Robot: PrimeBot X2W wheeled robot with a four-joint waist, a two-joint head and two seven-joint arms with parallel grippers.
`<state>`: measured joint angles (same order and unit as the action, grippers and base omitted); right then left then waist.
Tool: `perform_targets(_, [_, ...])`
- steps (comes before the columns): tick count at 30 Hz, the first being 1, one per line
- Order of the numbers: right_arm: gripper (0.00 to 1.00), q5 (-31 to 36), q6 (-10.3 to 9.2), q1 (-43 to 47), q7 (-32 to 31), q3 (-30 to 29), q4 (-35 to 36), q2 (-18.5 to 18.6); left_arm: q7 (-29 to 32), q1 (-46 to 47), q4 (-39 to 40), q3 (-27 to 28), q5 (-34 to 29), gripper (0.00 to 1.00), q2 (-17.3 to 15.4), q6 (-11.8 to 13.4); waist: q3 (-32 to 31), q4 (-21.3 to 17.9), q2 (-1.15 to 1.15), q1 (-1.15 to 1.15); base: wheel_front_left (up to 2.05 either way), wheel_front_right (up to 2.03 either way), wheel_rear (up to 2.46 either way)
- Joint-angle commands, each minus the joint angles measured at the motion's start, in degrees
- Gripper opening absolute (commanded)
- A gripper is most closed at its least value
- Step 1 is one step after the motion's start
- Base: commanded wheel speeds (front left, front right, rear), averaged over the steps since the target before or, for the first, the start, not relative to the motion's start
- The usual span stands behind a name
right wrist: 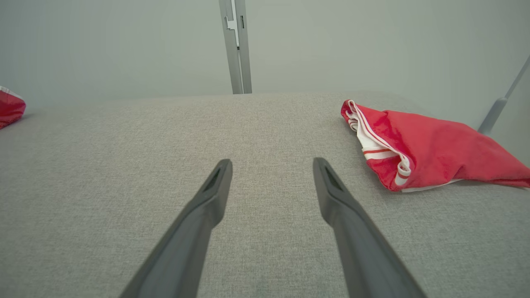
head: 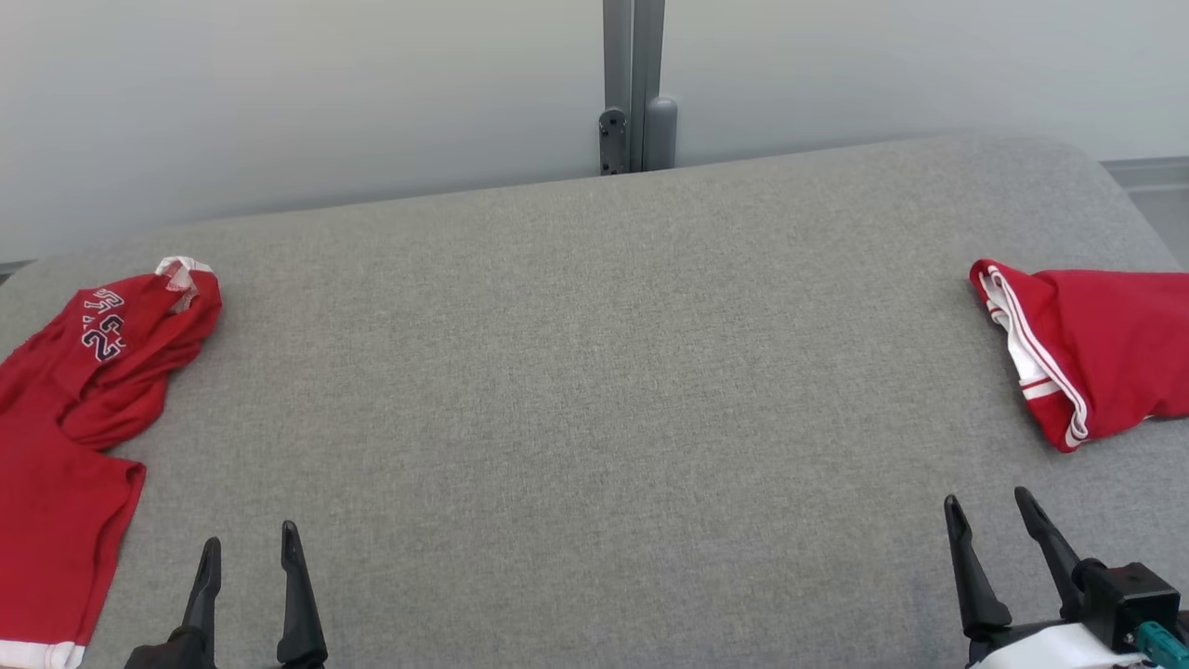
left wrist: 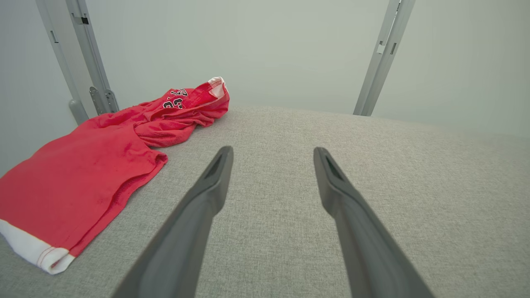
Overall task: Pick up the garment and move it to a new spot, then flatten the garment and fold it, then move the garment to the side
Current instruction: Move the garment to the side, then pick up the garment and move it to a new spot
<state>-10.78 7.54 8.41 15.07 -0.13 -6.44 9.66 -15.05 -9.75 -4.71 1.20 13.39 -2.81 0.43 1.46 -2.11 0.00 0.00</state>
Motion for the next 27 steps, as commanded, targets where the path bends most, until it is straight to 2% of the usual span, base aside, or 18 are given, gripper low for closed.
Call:
perform_targets(1, [1.00, 0.20, -0.10, 0.81, 0.13, -0.21, -0.30, -0.53, -0.16, -0.89, -0.28, 0.06, -0.08, 1.00, -0.16, -0.24, -2.39, 0.21, 0.00, 0.00, 0.00, 0.00, 0.00])
perform_targets(5, [1.00, 0.67, -0.10, 1.37, 0.13, -1.06, -0.32, -2.64, -0.17, -0.88, -0.75, -0.16, 0.43, 1.00, -0.17, -0.18, -2.88, 0.04, 0.00, 0.00, 0.00, 0.00, 0.00])
perform_targets(10, [1.00, 1.34, -0.10, 0.46, 0.13, -0.03, -0.03, -3.08, -0.16, -0.02, -1.14, -0.41, 0.26, 1.00, -0.17, -0.55, -3.06, 0.06, 0.00, 0.00, 0.00, 0.00, 0.00])
perform_targets(15, [1.00, 1.58, -0.09, 0.46, 0.13, 0.90, 1.14, -2.77, -0.17, 0.83, -0.74, -0.88, -0.29, 1.00, -0.17, -0.95, -3.14, 2.68, 0.00, 0.00, 0.00, 0.00, 0.00])
perform_targets(20, [1.00, 1.61, -0.10, 1.19, 0.13, 1.40, 2.46, -2.89, -0.16, 1.73, -0.63, -2.40, -0.87, 1.00, -0.17, -1.54, -3.25, 10.10, 0.00, 0.00, 0.00, 0.00, 0.00])
perform_targets(27, [1.00, 1.18, -0.09, 2.25, 0.13, 2.90, 2.64, -3.44, -0.17, 1.55, -0.63, -4.23, -0.84, 1.00, -0.18, -1.55, -5.18, 25.89, 0.00, 0.00, 0.00, 0.00, 0.00])
